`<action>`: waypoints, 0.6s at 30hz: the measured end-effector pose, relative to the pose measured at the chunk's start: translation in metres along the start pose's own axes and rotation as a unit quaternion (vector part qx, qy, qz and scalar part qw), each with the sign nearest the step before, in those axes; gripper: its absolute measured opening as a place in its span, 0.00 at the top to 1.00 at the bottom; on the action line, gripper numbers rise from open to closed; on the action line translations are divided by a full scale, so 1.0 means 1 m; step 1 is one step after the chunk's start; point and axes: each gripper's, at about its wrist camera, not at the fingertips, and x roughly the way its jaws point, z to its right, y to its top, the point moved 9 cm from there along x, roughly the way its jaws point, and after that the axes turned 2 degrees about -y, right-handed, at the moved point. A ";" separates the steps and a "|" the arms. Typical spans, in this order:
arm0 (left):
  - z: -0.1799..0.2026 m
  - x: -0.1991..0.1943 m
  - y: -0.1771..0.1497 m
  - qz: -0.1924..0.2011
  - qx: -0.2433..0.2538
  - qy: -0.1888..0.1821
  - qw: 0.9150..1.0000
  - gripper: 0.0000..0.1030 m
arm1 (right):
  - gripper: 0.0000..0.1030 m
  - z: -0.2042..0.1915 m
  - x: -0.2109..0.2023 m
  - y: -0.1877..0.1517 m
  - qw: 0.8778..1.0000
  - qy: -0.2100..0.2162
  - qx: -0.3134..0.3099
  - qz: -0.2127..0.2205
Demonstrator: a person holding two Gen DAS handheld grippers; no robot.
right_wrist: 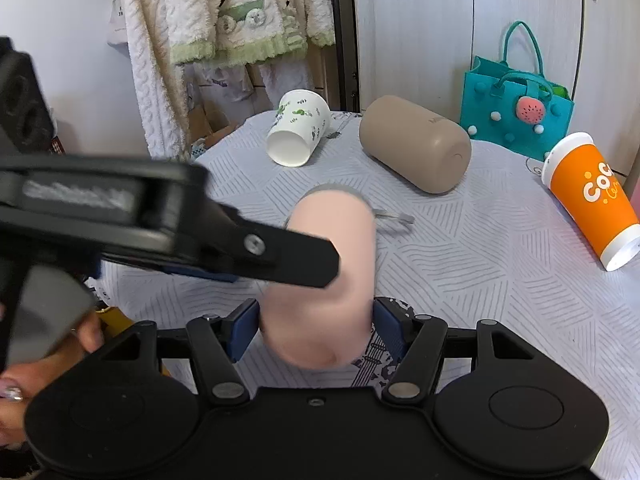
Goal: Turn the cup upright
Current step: 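Close the right gripper around the pink bottle's base and lift it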
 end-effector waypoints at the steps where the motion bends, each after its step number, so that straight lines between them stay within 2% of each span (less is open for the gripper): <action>1: 0.001 0.001 -0.001 -0.003 0.003 -0.005 1.000 0.25 | 0.34 0.000 -0.001 0.000 1.000 0.003 0.001 0.000; 4: 0.002 0.004 0.000 -0.002 0.009 -0.012 1.000 0.29 | 0.33 0.001 -0.005 0.003 1.000 0.017 -0.001 -0.003; 8: -0.006 0.010 0.002 -0.011 -0.012 -0.019 1.000 0.31 | 0.31 0.006 -0.002 0.007 0.999 0.035 0.003 -0.018; 10: -0.011 0.013 0.003 -0.011 -0.018 -0.013 1.000 0.37 | 0.31 0.008 0.003 0.009 0.999 0.042 0.000 -0.031; 18: -0.015 0.022 0.005 -0.023 -0.041 -0.021 0.999 0.36 | 0.31 0.010 0.030 0.019 0.991 0.071 -0.048 -0.100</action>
